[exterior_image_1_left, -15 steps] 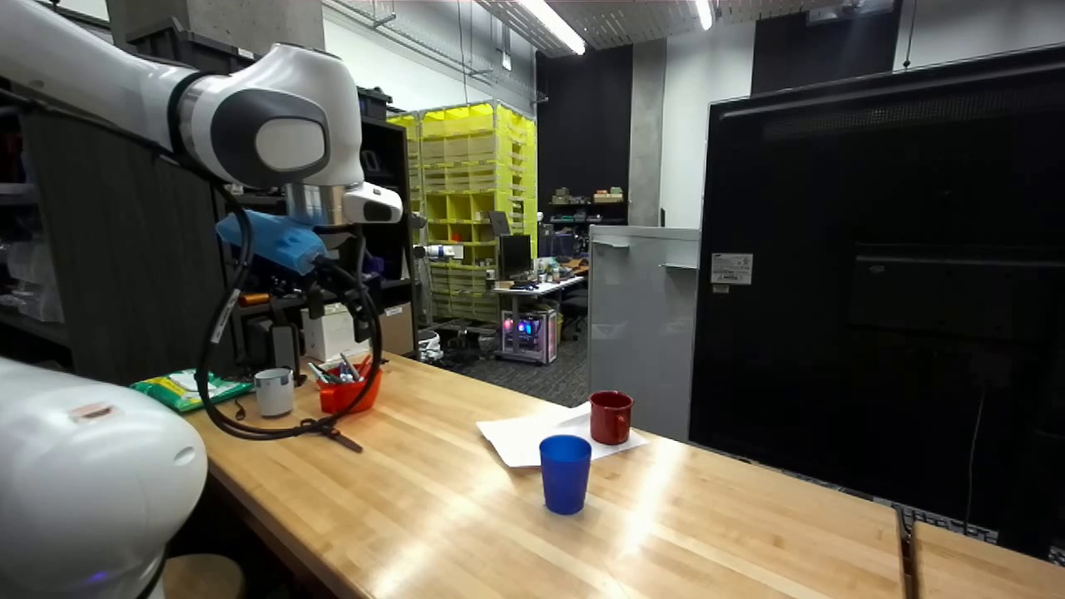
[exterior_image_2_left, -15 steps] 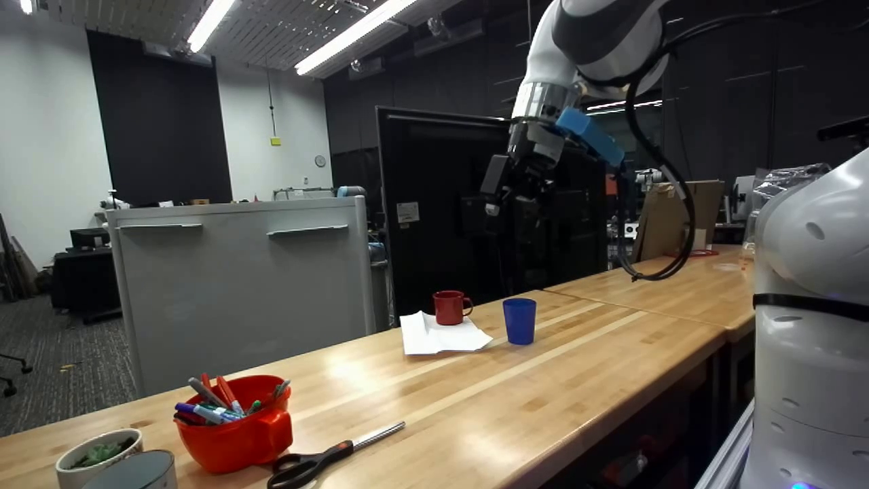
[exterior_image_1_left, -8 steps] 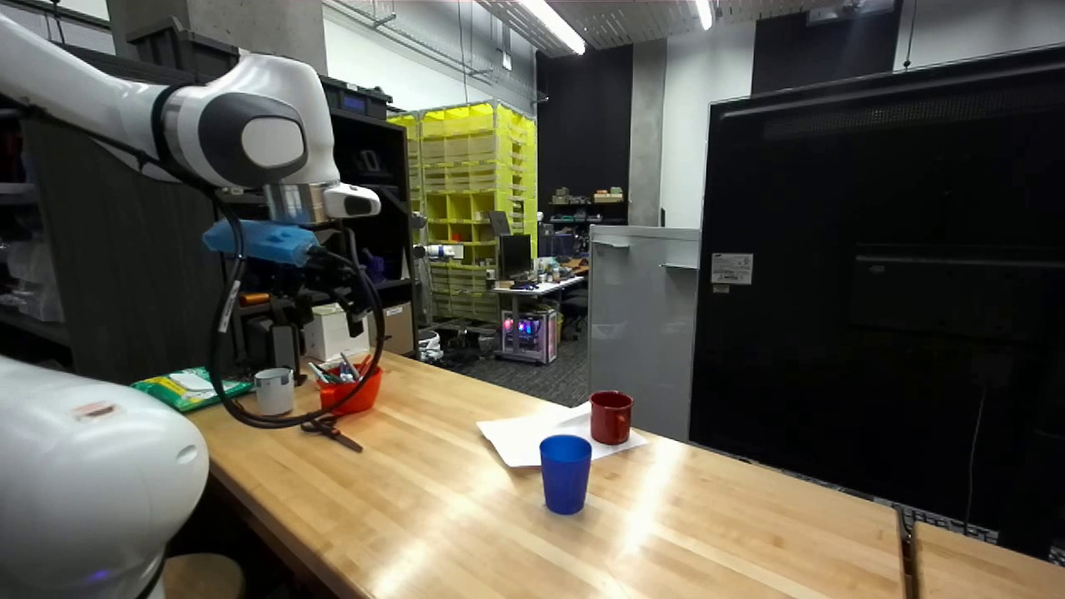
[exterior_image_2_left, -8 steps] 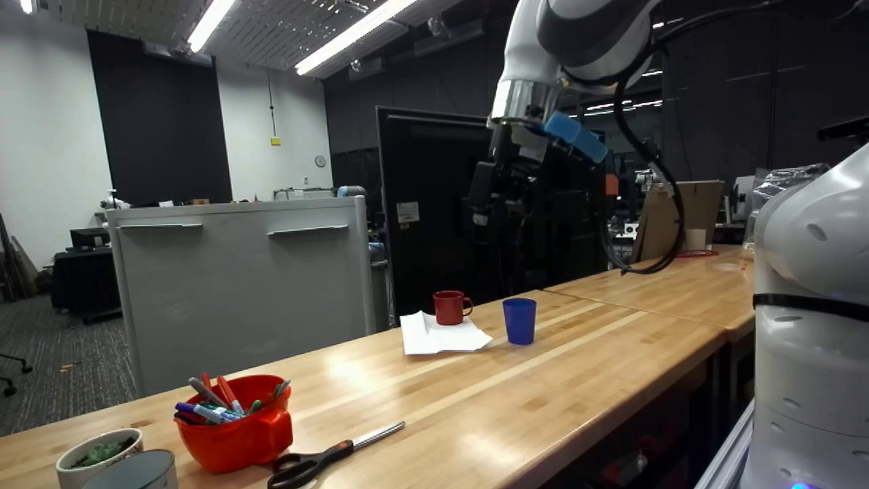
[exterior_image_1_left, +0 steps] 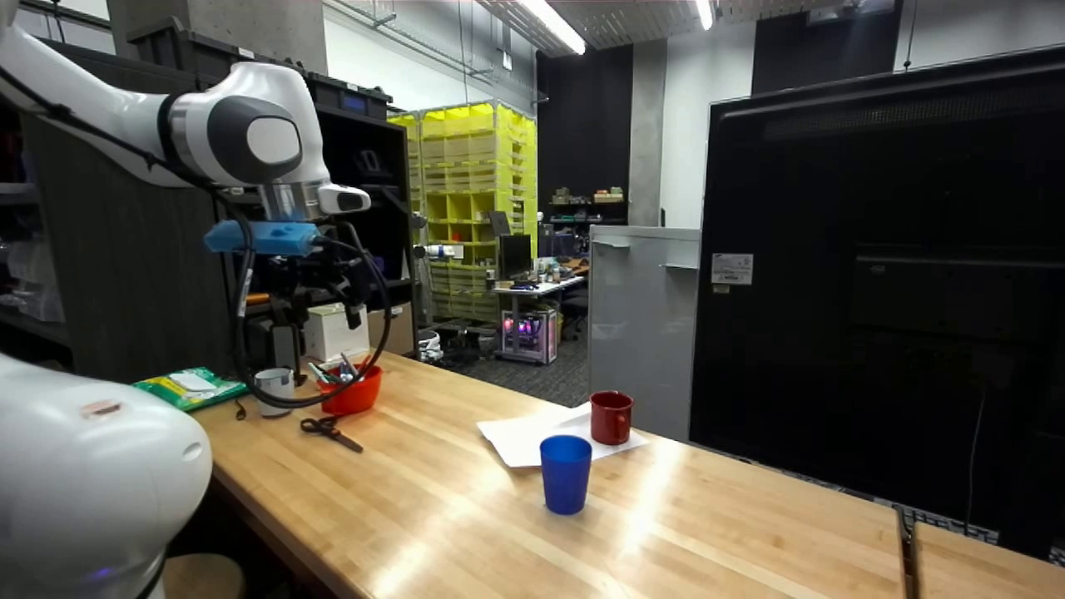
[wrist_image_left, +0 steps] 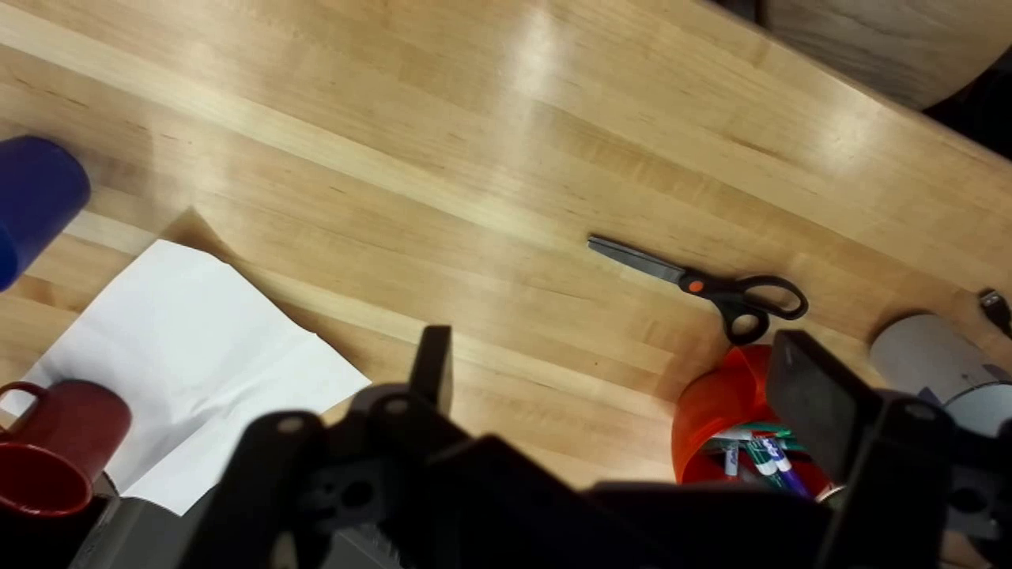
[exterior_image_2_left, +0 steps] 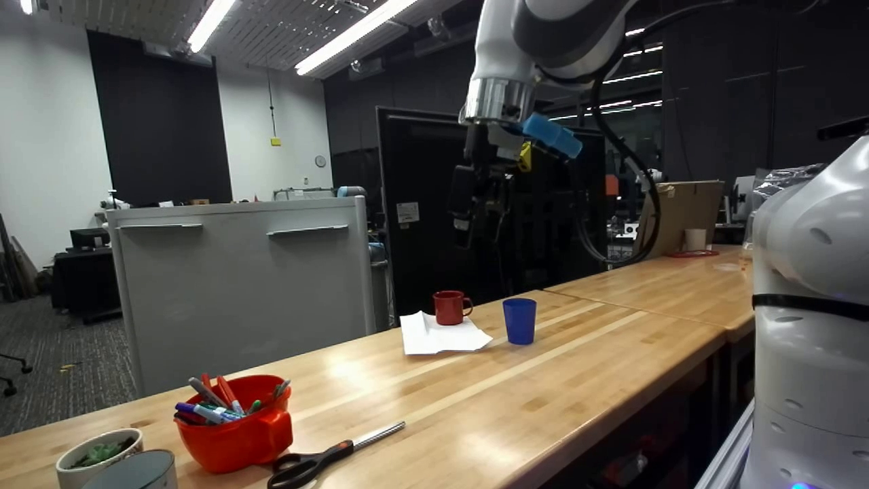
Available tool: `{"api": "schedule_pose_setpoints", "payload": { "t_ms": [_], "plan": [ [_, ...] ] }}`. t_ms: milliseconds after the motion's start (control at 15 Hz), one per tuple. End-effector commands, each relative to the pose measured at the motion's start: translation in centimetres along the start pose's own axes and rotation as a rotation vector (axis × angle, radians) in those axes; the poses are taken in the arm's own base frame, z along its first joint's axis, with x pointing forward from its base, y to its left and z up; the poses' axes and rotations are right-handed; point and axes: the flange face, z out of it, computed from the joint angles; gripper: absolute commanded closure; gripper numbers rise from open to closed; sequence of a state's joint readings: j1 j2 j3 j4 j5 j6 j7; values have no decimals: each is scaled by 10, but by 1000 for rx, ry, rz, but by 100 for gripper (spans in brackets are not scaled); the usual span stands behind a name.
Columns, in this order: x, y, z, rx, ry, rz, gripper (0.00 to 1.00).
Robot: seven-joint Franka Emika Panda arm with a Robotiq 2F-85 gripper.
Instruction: Remove one marker from the red cup
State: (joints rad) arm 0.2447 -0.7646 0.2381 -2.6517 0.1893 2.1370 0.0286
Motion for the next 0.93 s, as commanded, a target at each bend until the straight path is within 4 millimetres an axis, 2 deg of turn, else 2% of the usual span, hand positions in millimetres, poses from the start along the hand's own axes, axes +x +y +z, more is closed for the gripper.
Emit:
{"api": "schedule_pose_setpoints", "payload": {
  "t_ms": [0, 667, 867],
  "plan": [
    [0, 1, -1, 1, 1, 2, 0],
    [0, 2, -1, 2, 1, 4, 0],
    [10, -8, 0, -3, -5, -26, 0]
  ]
}}
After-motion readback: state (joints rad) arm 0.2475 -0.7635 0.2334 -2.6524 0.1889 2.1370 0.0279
